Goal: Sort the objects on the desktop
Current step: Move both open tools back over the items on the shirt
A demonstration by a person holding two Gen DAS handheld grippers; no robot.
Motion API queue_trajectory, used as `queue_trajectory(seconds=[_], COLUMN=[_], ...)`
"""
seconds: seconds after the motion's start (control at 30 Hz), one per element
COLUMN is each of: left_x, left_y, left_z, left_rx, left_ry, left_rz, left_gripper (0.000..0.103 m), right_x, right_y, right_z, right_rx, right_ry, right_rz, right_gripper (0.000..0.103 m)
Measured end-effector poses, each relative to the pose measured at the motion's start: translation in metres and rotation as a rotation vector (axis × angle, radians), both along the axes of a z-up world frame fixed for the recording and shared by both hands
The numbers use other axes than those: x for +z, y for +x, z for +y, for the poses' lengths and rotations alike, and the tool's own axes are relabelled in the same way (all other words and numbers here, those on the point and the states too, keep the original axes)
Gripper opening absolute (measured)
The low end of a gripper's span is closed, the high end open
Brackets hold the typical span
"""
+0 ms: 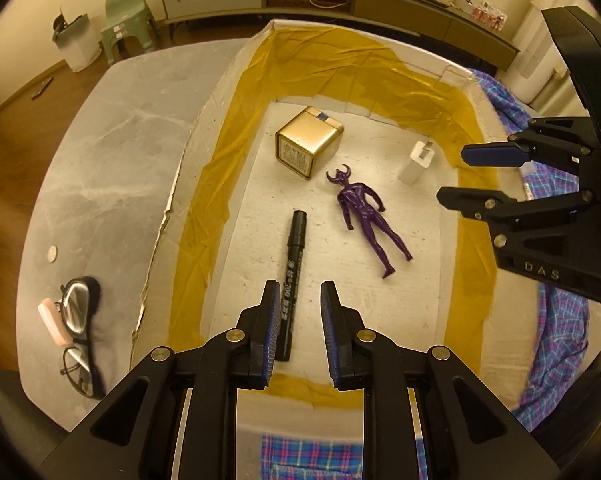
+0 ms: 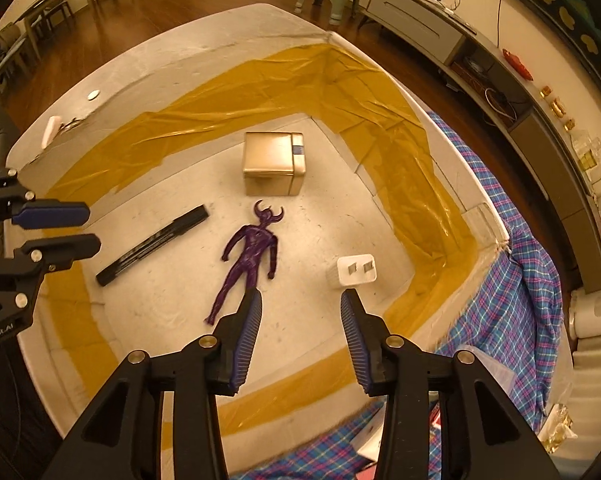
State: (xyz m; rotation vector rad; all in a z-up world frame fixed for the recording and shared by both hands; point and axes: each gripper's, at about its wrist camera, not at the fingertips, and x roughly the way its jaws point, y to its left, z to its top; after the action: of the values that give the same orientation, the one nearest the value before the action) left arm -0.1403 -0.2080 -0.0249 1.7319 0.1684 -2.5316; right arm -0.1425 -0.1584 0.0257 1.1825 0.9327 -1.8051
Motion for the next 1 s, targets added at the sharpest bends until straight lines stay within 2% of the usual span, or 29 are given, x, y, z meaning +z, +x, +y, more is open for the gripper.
queue_trajectory(seconds=[0.4,0.57,0.77,1.0], left_x=[0.040,0.053,0.070,0.081], left_y=[0.034,0.047,0.069,0.086], left_z=[0.026,0.035,0.054,0.082], left_rx=[-0.036,-0.044,-0.071,-0.116], left_ry=[-0.045,-0.035,-0.037,-0.068], left_rz=[0.065,0.095,0.184,0.252], left_gripper=[0.022,0.026,0.031,0.033], right_x=[0.038,0.051,0.062,0.071], right_y=[0.047,0.065,0.082,0.099], right_z=[0.029,0.046,0.066,0.100], right_rx=[0.050,0.063,0.079,0.067], right_ry=[-0.076,-0.106,-0.146,-0.257], right_rz=[0.043,0.090,0.161,0.184], right_gripper=[0.045,0.046,0.049,0.050])
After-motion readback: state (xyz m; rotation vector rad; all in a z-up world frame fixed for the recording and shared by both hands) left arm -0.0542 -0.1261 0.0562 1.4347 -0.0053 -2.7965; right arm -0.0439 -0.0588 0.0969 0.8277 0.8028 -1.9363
